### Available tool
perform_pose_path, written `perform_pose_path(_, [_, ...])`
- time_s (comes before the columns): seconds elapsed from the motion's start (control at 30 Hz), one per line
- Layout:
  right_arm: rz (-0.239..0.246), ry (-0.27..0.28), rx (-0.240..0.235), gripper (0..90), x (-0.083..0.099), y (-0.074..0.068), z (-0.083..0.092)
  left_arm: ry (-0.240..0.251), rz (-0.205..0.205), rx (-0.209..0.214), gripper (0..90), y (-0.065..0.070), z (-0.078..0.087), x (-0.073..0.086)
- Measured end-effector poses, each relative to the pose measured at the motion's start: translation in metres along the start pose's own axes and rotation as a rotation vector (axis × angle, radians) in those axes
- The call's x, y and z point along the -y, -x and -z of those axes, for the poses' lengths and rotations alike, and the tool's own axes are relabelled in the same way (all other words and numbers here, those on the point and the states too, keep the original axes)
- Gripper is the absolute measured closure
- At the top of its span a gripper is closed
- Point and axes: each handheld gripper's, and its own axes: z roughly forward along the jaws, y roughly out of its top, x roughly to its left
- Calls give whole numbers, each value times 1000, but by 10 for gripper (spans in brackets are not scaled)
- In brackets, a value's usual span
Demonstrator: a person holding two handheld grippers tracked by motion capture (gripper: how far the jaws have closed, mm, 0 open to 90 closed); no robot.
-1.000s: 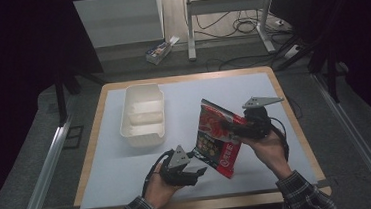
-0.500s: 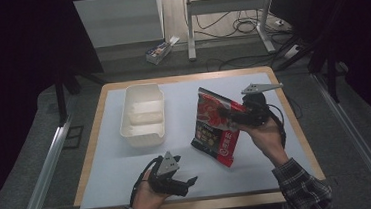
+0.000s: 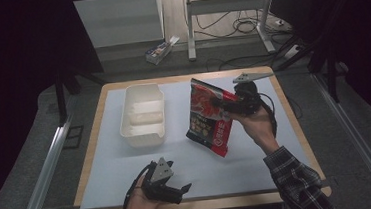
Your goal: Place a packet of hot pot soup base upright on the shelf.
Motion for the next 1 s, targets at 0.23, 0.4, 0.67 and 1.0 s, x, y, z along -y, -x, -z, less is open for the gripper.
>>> perform_pose_path(0.23, [8,3,-11,729,-14,-1,-16,-1,13,-22,55,0,7,7])
perform_pose_path(0.4, [12,4,-14,729,-22,0,-25,-13,12,-41,46,-1,10,11])
perform_pose_path(0.67, [28,17,-13,730,-39,1,-41,-46,3,-44,22,-1,11,18])
perform_pose_path(1.0, [29,38,-26,729,-63,-2,-64,-64,-12,-62,4,0,14,23])
